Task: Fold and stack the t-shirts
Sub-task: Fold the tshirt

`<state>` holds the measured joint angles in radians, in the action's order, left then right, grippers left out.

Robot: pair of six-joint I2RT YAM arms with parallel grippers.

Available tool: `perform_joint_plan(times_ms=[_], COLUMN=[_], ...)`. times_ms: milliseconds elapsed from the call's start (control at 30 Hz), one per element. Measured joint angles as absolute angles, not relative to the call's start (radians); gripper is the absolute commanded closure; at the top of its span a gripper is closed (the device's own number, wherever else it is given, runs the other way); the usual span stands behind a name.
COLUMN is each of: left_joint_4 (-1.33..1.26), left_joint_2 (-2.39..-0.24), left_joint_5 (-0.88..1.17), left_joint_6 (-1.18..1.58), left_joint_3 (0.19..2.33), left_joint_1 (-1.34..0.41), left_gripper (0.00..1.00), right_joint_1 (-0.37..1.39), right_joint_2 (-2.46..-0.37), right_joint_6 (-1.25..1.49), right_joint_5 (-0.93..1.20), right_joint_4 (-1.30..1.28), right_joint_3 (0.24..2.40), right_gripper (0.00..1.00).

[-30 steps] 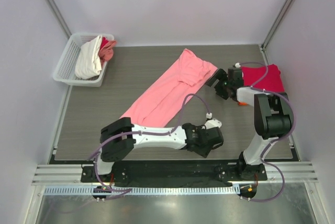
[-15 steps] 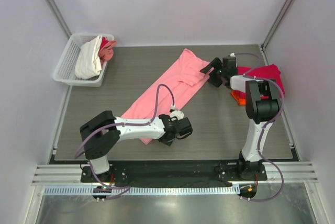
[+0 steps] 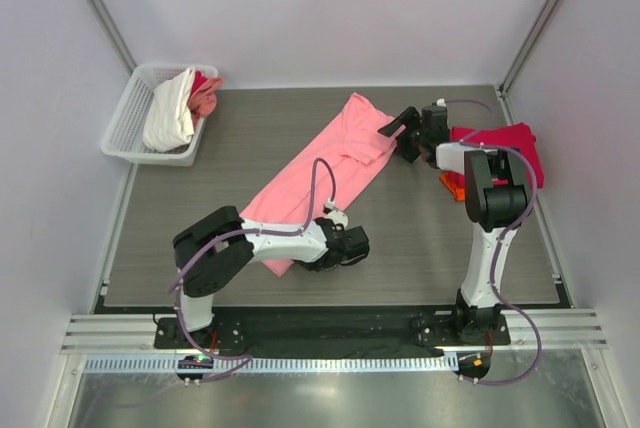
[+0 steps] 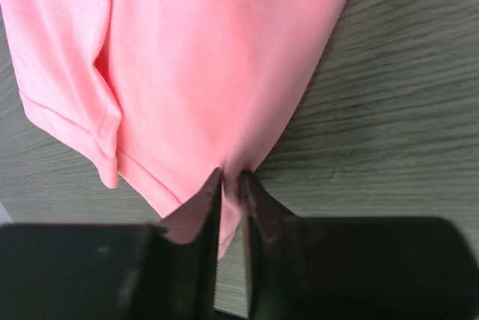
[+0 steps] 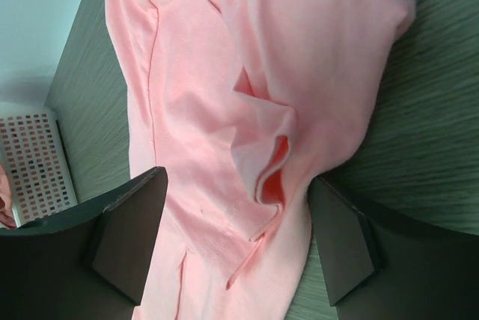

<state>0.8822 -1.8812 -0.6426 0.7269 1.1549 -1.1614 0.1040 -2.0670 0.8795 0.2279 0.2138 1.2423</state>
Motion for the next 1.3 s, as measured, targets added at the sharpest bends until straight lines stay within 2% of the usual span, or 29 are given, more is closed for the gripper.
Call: perform_joint_plan(times_ms=[67, 100, 500, 700, 900, 1000, 1033, 1067, 1100, 1133, 1167, 1300], left_joint_4=[0.881, 0.881, 0.876, 0.815, 0.66, 0.593, 0.575, 0.558, 0.54, 0.525, 0.512, 0.489], left_joint_2=[-1.888, -1.892, -1.894, -1.884, -1.944, -1.996, -2.013, -2.023, -2.031, -2.033, -2.033, -1.995], left_joint_5=[-0.646, -0.647, -0.616, -0.435, -0.213, -0.146, -0.128, -0.116, -0.099, -0.086, -0.078, -0.077], left_joint_6=[0.725, 0.724, 0.686, 0.666, 0.694, 0.713, 0.722, 0.723, 0.735, 0.735, 0.739, 0.731], left_joint_3=[1.154, 1.153, 1.157, 1.224, 1.377, 1.457, 1.483, 1.498, 1.513, 1.52, 1.524, 1.511], left_joint_1=[-1.155, -1.153, -1.145, -1.147, -1.183, -1.192, -1.193, -1.193, -1.193, -1.193, -1.193, -1.192], left_gripper=[0.99, 1.0, 1.0, 1.0, 1.0, 0.76, 0.57, 0.47, 0.28, 0.23, 0.21, 0.16], right_joint_1=[0.106, 0.107, 0.116, 0.133, 0.178, 0.19, 0.192, 0.193, 0.194, 0.194, 0.194, 0.186], right_joint_2=[-2.078, -2.085, -2.171, -2.25, -2.407, -2.472, -2.498, -2.517, -2.539, -2.558, -2.569, -2.568], right_joint_6=[0.883, 0.884, 0.886, 0.88, 0.84, 0.818, 0.81, 0.803, 0.797, 0.791, 0.786, 0.77], right_joint_5=[0.228, 0.228, 0.219, 0.226, 0.264, 0.297, 0.312, 0.318, 0.329, 0.339, 0.348, 0.365], right_joint_4=[0.216, 0.216, 0.161, 0.132, 0.056, 0.01, -0.009, -0.02, -0.031, -0.041, -0.048, -0.062], right_joint_3=[1.257, 1.267, 1.402, 1.524, 1.787, 1.901, 1.951, 1.983, 2.021, 2.058, 2.08, 2.097], right_gripper=[0.19, 0.2, 0.28, 0.34, 0.34, 0.34, 0.33, 0.31, 0.28, 0.24, 0.18, 0.1])
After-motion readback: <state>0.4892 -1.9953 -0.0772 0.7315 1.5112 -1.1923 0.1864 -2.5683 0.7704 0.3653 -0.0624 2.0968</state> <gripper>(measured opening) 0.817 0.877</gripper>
